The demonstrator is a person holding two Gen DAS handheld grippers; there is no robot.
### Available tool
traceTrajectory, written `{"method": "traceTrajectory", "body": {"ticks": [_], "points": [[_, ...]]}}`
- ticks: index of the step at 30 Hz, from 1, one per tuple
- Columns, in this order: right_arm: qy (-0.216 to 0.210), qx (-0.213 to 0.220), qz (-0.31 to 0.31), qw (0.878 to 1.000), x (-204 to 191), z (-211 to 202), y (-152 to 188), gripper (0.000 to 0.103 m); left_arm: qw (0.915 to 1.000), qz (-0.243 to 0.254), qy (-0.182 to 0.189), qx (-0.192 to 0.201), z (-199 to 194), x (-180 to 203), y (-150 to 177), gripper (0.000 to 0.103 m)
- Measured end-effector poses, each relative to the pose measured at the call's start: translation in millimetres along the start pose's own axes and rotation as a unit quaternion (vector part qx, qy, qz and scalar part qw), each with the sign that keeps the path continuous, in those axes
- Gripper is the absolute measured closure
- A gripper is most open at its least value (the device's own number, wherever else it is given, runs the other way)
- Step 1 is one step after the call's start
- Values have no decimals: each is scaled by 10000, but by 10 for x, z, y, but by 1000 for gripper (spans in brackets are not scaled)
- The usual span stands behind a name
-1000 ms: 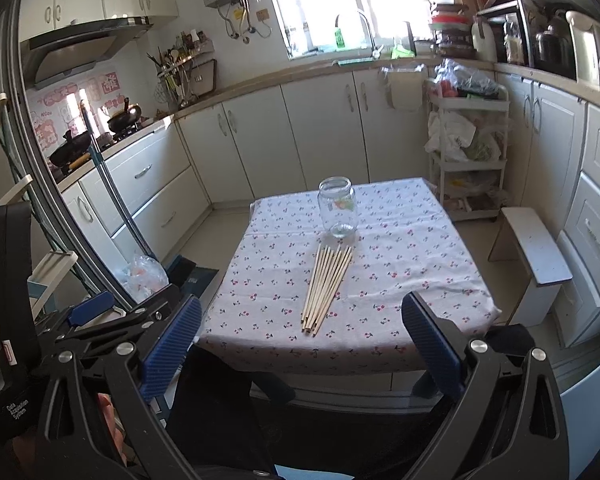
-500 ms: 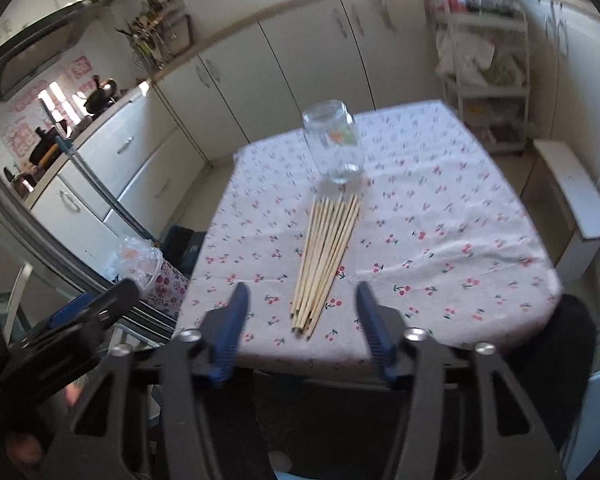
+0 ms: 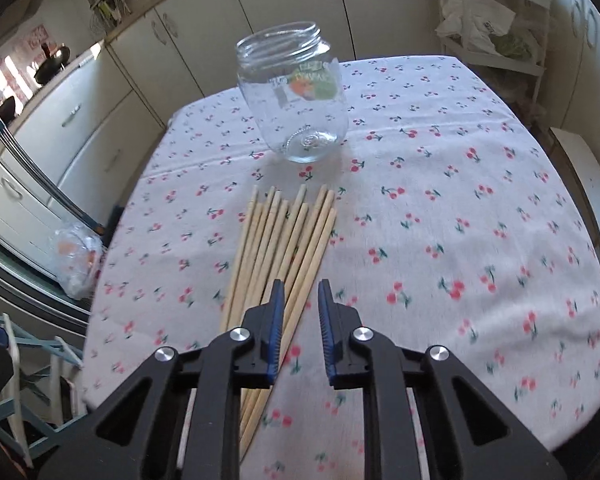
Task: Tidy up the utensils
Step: 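Move both open grippers down over the pile of wooden sticks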
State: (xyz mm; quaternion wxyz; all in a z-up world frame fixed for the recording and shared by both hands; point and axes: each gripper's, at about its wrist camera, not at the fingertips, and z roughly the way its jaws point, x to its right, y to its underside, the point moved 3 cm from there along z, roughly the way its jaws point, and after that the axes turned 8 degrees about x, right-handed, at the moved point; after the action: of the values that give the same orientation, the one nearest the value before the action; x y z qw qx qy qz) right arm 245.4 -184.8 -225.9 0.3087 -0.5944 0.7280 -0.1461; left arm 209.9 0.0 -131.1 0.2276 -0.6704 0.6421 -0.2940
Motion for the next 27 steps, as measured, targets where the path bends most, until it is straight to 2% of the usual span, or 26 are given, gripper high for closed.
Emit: {"method": "traceTrajectory", "body": {"ticks": [7, 14, 22, 25, 27], "points": [[222, -110, -566, 9981, -30, 255, -42, 85, 9999, 80, 28, -150, 370, 76, -33, 8], [348, -102, -1190, 9922, 106, 356, -66, 87, 9990, 172, 175, -370, 806, 229, -75, 8], [146, -222, -1454, 9890, 161, 399, -156, 90, 9968, 544, 288, -513, 1362, 555, -123, 8], [127, -200, -1568, 9873, 188, 415, -185, 92, 9957, 713, 293, -506, 1529, 639, -152, 12], [144, -179, -1676, 9856, 194, 422, -193, 93, 9949, 764, 301, -581, 1635, 663, -156, 20]]}}
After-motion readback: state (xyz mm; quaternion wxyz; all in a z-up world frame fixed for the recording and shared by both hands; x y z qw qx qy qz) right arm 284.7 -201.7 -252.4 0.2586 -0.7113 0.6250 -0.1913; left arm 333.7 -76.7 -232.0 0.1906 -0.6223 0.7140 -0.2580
